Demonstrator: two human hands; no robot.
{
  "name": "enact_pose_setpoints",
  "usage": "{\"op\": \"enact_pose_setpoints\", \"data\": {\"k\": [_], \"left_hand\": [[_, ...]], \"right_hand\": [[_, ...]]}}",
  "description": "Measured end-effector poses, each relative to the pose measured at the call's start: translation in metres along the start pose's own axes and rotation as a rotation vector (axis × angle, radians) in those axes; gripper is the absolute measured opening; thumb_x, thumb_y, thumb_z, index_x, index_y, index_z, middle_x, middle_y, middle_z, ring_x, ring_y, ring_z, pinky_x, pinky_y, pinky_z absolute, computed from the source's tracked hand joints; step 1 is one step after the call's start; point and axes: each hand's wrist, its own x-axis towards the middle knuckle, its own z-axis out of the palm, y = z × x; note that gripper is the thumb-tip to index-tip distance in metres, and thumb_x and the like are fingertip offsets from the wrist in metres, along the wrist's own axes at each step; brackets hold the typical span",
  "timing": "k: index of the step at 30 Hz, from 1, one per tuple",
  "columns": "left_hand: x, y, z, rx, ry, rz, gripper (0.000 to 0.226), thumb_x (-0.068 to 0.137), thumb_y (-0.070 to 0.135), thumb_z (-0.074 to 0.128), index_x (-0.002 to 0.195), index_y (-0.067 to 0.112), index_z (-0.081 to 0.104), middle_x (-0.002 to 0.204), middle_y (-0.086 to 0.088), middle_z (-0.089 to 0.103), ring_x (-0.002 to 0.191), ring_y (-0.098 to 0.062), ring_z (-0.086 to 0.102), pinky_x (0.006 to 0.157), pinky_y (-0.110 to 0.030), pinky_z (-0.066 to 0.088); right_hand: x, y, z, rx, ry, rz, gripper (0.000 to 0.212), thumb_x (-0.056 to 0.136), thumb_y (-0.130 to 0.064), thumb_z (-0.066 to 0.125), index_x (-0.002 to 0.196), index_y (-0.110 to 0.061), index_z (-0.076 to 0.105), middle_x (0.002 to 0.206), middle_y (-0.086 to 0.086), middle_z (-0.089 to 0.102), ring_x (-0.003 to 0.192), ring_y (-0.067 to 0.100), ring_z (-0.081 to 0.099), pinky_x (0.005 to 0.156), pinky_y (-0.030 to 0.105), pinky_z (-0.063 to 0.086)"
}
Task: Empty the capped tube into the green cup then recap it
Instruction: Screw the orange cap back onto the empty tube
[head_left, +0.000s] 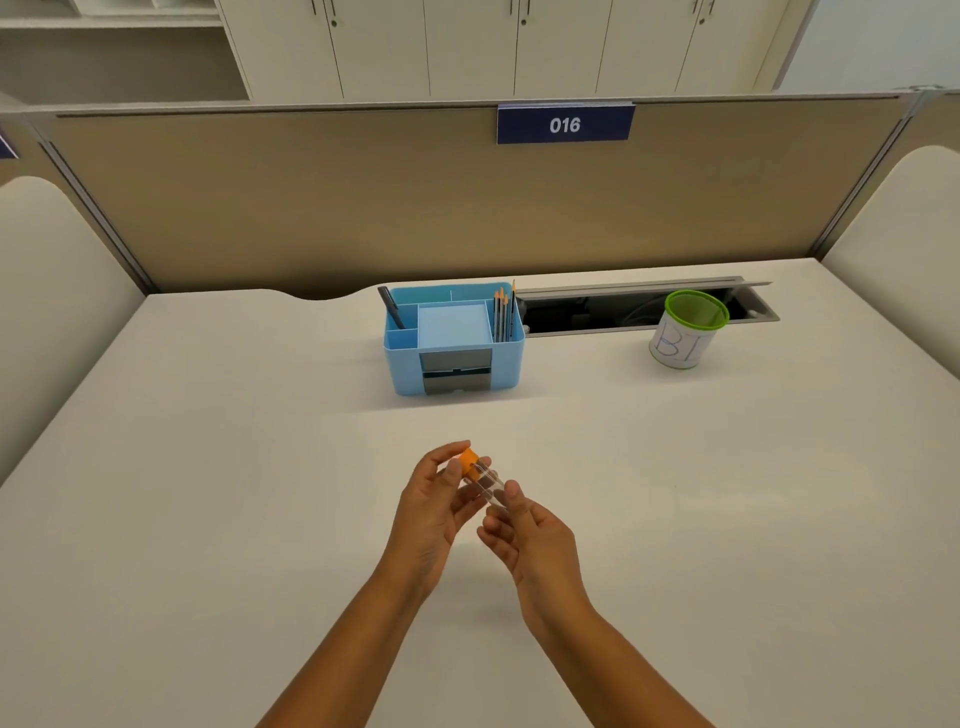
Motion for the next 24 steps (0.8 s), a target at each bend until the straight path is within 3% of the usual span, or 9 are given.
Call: {"op": "enact_pose_setpoints", "data": {"k": [6, 12, 19, 22, 24], "left_hand": [[0.003, 0.011, 0.008, 0.136, -0.03, 0.117, 0.029, 0.082, 0.035, 0.045, 0.104, 0.026, 0.062, 0.107, 0.001, 0.07, 0.099, -0.022, 0.066, 0.079, -0.024, 0.055], [0.004, 0.016, 0.016, 0.186, -0.066, 0.128, 0.025, 0.087, 0.029, 0.042, 0.099, 0.029, 0.064, 0.096, 0.011, 0.073, 0.095, -0.017, 0.068, 0.073, -0.021, 0.055], [-0.002, 0.017, 0.016, 0.266, -0.133, 0.14, 0.027, 0.084, 0.034, 0.041, 0.1, 0.03, 0.062, 0.096, 0.012, 0.072, 0.095, -0.016, 0.067, 0.074, -0.021, 0.054], [-0.002, 0.019, 0.02, 0.312, -0.133, 0.174, 0.026, 0.083, 0.036, 0.043, 0.1, 0.032, 0.061, 0.096, 0.015, 0.072, 0.094, -0.012, 0.067, 0.073, -0.017, 0.052], [0.001, 0.023, 0.022, 0.31, -0.11, 0.186, 0.025, 0.083, 0.035, 0.043, 0.1, 0.032, 0.061, 0.1, 0.01, 0.07, 0.093, -0.012, 0.067, 0.073, -0.015, 0.052]], "right_hand": [[-0.002, 0.0, 0.007, -0.201, -0.045, -0.1, 0.029, 0.092, -0.038, 0.046, 0.087, -0.015, 0.063, 0.064, 0.0, 0.066, 0.056, 0.012, 0.067, 0.058, 0.019, 0.056], [-0.004, -0.002, 0.016, -0.167, -0.071, 0.056, 0.035, 0.097, -0.041, 0.03, 0.098, -0.02, 0.058, 0.053, -0.003, 0.045, 0.043, 0.007, 0.042, 0.05, 0.018, 0.043], [-0.006, -0.006, 0.009, -0.025, -0.125, 0.236, 0.046, 0.092, -0.051, 0.031, 0.096, -0.017, 0.06, 0.042, -0.004, 0.033, 0.038, 0.007, 0.029, 0.037, 0.017, 0.027], [-0.006, -0.006, 0.008, -0.028, -0.173, 0.193, 0.043, 0.089, -0.056, 0.033, 0.104, -0.022, 0.056, 0.045, -0.006, 0.034, 0.04, 0.007, 0.028, 0.037, 0.016, 0.027], [-0.005, -0.006, 0.008, -0.111, -0.207, 0.122, 0.046, 0.089, -0.055, 0.036, 0.102, -0.014, 0.05, 0.046, -0.008, 0.038, 0.04, 0.006, 0.029, 0.038, 0.016, 0.028]]}}
